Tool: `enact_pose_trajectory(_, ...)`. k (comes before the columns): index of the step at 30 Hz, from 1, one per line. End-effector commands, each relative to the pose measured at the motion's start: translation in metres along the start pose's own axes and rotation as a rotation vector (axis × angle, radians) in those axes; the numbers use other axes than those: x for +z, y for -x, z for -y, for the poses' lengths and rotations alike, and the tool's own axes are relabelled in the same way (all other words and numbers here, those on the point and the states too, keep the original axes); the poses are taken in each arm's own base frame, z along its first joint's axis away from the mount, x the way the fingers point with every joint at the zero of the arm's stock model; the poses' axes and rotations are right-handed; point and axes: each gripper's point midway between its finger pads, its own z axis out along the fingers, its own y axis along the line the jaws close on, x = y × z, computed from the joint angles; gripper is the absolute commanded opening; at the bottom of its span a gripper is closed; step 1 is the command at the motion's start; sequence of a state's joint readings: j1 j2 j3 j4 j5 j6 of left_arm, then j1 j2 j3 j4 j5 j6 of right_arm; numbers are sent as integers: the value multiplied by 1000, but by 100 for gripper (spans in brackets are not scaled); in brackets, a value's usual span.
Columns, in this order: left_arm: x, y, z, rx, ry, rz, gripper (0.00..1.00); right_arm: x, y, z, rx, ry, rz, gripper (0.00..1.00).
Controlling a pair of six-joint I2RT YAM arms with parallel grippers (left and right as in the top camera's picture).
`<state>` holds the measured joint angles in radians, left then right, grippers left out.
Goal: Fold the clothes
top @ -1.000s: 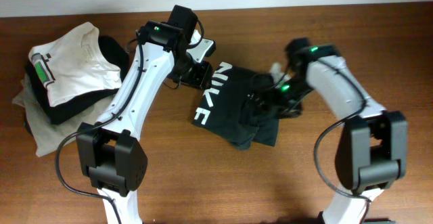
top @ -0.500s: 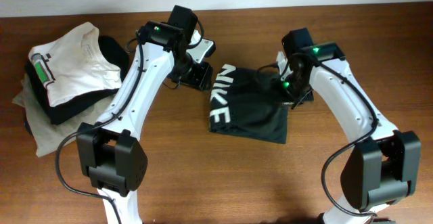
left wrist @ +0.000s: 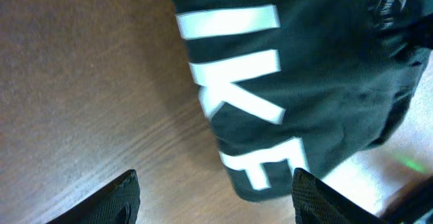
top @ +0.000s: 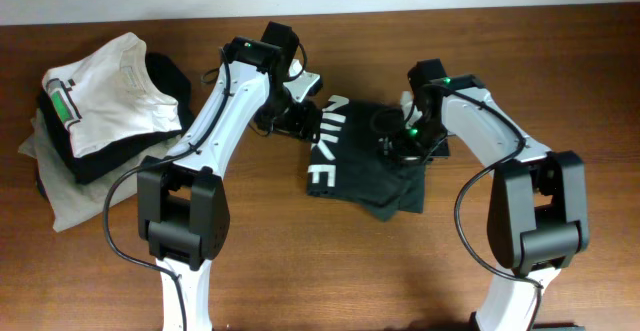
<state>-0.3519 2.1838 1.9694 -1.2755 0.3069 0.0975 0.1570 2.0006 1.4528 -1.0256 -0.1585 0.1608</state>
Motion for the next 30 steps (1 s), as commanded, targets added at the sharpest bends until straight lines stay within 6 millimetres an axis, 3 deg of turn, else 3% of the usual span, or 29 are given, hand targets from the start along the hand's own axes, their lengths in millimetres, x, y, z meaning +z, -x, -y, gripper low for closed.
enact_pose_trajectory(1,4,14,11,22,-76,44,79,-7,3,39,142,-117,15,4)
enact_pose_trajectory(3,17,21,17,24,-145,55,83,-7,0,40,145,-119,3,4)
enact_pose_trajectory(6,66,27,56,2,-471,10,84,-7,-1,40,167,-120,1,4)
enact_pose_trajectory(9,104,16,67,-51,-587,-76,84,-6,-1,40,167,-120,-1,4)
enact_pose_trajectory(12,120,18,99,27,-633,-70,82,-6,-1,40,167,-120,-1,4)
enact_pose_trajectory(14,131,21,112,97,-588,-52,47,-6,-2,40,167,-121,-5,4)
enact_pose_trajectory(15,138,19,110,112,-528,-59,11,-6,-3,40,168,-121,-10,4)
enact_pose_trajectory(16,141,19,106,115,-495,-63,1,-9,-7,41,171,-124,-23,4)
enact_pose_trajectory(17,139,20,101,104,-494,-57,1,-18,-8,44,182,-123,-22,4)
enact_pose_trajectory(18,132,24,93,87,-492,-48,1,-37,-9,48,201,-120,-5,4)
enact_pose_trajectory(20,99,39,67,32,-483,-1,1,-83,-11,57,213,-107,51,6)
enact_pose_trajectory(22,26,71,19,-35,-457,133,1,-135,-15,65,247,-95,146,7)
enact_pose_trajectory(24,-43,92,-35,-87,-398,285,1,-151,-17,62,243,-90,197,7)
enact_pose_trajectory(25,-93,99,-82,-126,-347,415,1,-153,-18,62,243,-89,198,7)
enact_pose_trajectory(26,-130,96,-125,-165,-300,516,1,-152,-19,62,244,-89,194,7)
enact_pose_trajectory(27,-149,90,-151,-197,-273,564,1,-152,-19,60,243,-78,193,7)
enact_pose_trajectory(28,-163,77,-181,-249,-249,595,0,-152,-19,60,243,-75,193,7)
enact_pose_trajectory(30,-181,33,-243,-373,-209,610,1,-152,-20,60,244,-75,189,6)
